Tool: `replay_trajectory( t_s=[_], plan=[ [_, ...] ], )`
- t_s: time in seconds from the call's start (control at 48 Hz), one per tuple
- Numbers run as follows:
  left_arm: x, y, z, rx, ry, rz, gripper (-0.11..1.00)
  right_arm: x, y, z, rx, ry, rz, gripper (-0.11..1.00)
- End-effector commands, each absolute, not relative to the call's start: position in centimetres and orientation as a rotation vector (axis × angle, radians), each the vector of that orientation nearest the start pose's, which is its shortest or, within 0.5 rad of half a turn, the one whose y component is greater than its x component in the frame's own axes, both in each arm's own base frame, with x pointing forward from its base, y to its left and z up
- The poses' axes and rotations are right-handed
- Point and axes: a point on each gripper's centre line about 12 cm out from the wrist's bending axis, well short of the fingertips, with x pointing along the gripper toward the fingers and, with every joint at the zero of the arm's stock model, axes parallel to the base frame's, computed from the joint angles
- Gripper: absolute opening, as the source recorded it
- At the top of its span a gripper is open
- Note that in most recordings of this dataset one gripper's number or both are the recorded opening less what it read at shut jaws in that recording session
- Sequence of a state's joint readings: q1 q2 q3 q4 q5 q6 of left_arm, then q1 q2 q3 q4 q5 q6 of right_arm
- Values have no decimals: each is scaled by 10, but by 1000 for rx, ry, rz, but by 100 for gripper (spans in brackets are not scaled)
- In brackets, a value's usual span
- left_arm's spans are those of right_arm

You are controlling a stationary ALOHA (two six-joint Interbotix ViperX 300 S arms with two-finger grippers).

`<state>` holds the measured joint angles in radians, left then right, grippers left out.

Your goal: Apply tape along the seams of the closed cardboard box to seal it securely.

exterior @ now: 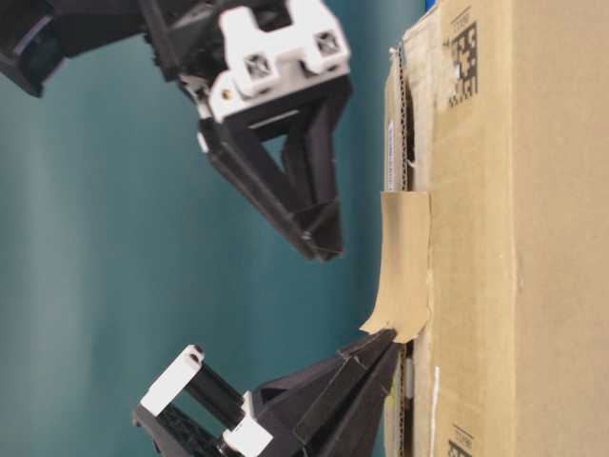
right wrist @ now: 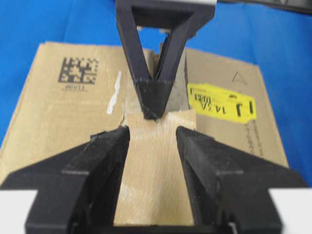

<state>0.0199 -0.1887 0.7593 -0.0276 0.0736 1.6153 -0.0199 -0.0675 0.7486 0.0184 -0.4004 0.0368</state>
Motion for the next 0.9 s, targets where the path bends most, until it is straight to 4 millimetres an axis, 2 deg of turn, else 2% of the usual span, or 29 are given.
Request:
replay_trajectory(
  t_s=[0.0, 0.5, 0.874],
  plan=[
    [354, 7, 210, 1521, 493, -469, 1, 391, -10, 215, 66, 261, -41, 52],
    [354, 7, 210, 1523, 491, -468, 1, 393, -15, 192, 93, 385, -67, 52],
    [355, 9, 212, 1523, 491, -461, 2, 393, -15, 192, 93, 394, -67, 52]
  ],
)
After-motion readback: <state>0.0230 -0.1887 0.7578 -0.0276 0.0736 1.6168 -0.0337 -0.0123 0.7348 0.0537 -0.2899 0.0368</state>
